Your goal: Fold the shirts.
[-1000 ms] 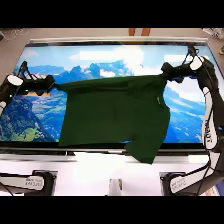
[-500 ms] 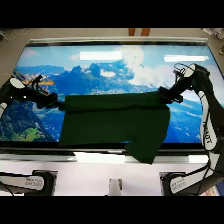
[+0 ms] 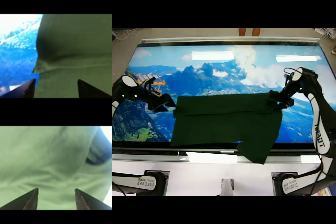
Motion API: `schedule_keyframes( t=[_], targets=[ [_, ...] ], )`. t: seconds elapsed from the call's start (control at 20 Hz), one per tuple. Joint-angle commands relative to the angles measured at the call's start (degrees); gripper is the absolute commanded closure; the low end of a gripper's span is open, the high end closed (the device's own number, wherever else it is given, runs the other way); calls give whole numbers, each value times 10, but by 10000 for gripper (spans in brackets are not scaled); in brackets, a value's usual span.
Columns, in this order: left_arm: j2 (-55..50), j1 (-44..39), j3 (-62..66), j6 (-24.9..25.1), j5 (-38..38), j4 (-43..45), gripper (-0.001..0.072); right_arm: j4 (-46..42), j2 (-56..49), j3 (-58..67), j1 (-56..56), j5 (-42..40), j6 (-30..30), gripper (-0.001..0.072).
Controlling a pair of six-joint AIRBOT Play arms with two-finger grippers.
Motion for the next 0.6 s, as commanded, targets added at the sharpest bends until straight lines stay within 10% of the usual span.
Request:
schedule_keyframes(
  t=[0.0,0.55],
  targets=[
    [21,33,21,-5,-98,47,90,-69,33,-2,-29,75,-32,246],
    [172,61,-384,24,29,1,90,-15,201,-274,-105,24,-88,311]
  ],
)
